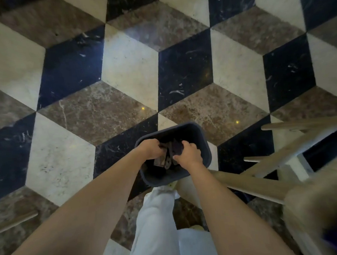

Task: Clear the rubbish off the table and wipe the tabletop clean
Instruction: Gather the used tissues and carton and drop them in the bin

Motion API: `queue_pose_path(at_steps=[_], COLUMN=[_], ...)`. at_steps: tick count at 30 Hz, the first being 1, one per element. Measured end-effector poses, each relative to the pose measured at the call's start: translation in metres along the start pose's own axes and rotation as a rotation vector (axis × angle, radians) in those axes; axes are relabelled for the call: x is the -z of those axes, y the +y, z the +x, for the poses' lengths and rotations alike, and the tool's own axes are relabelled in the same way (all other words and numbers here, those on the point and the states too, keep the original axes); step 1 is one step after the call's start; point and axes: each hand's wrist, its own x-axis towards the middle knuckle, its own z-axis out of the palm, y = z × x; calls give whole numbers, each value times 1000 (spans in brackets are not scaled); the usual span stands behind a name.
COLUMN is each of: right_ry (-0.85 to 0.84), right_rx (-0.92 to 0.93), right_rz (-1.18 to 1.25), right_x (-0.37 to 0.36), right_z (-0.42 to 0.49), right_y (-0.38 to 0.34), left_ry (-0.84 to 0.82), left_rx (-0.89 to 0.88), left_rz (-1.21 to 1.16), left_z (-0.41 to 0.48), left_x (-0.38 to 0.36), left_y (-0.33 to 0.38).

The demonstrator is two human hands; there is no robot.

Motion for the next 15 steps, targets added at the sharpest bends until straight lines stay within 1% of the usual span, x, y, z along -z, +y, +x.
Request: queue_pose_path(at_steps=[4, 9, 11, 15], right_ry=[57, 86, 78, 4], right_rx=[28, 105, 152, 231], right_rz=[28, 52, 24, 24], right_x=[48, 104, 130, 192], right_z=[-55, -114, -133, -164], right_y=[-28, -64, -73, -78], left_ry=[45, 111, 134, 110], left_rx=[-10, -61, -77, -31], left_rz=[37, 8, -45, -180], left_z=[-61, -131, -157, -197], left_x=[55, 102, 116, 143], left_y=[23, 53, 68, 96])
